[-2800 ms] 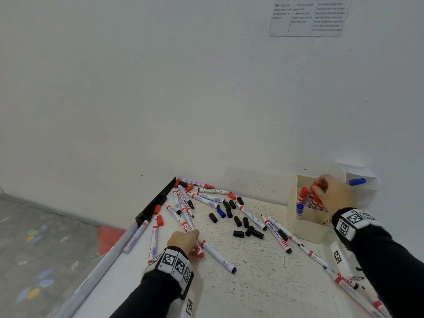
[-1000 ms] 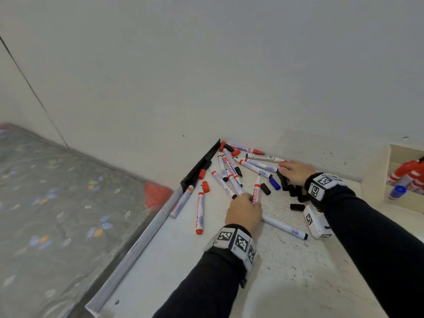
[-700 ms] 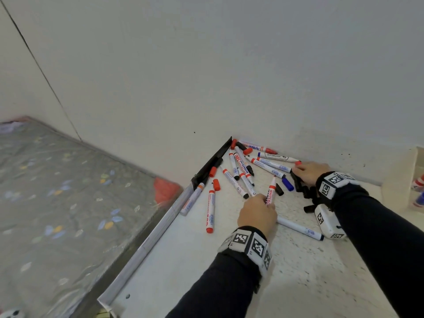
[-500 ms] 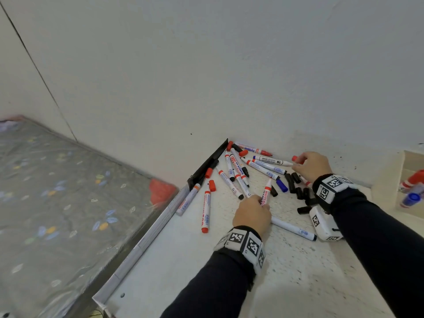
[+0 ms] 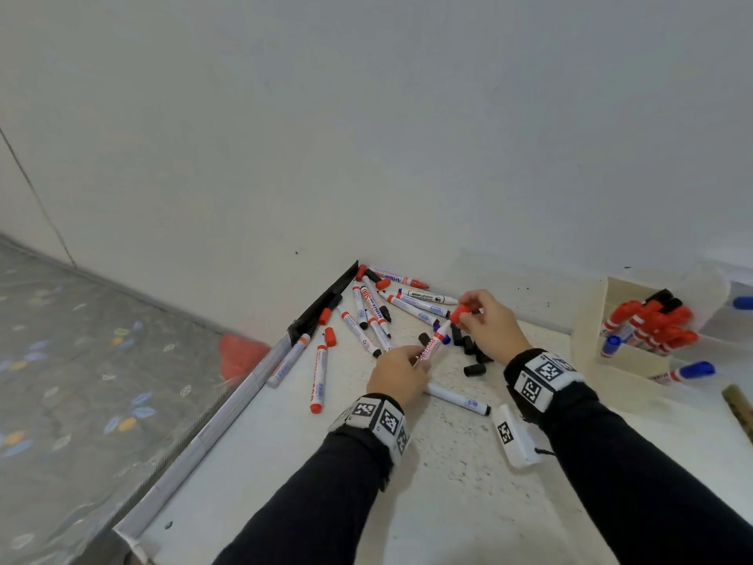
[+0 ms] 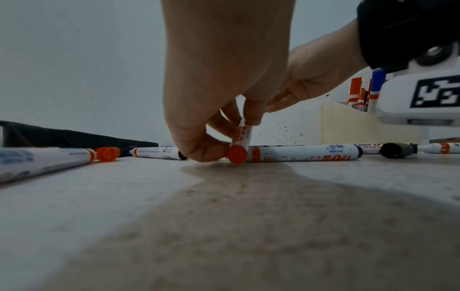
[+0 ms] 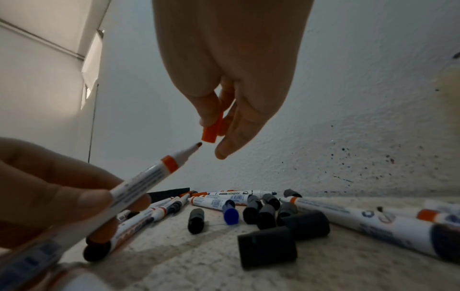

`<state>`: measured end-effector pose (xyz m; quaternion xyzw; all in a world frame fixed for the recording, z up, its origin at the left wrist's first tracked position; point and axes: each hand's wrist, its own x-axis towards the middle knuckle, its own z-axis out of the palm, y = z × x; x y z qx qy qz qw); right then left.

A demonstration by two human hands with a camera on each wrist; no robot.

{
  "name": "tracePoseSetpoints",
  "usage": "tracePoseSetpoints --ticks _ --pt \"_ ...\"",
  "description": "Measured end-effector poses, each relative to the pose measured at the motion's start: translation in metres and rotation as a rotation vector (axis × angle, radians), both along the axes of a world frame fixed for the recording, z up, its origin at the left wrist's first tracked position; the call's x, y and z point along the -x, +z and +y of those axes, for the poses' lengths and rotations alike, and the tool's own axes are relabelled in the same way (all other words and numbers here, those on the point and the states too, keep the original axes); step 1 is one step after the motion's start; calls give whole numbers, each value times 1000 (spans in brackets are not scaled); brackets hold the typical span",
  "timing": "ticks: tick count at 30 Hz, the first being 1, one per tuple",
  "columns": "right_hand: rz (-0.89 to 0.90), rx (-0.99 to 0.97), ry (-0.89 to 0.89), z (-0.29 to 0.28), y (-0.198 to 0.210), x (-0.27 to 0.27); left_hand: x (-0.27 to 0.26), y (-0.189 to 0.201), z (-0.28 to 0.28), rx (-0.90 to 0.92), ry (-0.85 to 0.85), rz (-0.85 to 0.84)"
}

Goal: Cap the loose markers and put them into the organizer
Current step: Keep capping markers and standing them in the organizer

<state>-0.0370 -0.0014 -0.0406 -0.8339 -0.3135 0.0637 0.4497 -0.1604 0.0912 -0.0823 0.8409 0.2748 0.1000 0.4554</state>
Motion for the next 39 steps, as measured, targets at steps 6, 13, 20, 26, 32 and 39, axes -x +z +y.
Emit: tracePoseSetpoints --ticks 6,13,20,26,32,39 --pt "45 12 16 -19 -3 7 -1 -1 -1 -89 -82 -36" --pt "-32 265 -23 -27 7 23 3 2 -8 35 -200 -212" --pt "56 174 42 -38 -1 36 7 6 -6 415 -348 -87" --pt "38 151 99 -60 0 36 5 5 -13 405 -403 -72" --pt "12 -158 -107 -85 40 21 4 -1 -11 396 -239 75" --pt "-252 -212 -558 -142 91 -34 2 -10 -7 394 -230 167"
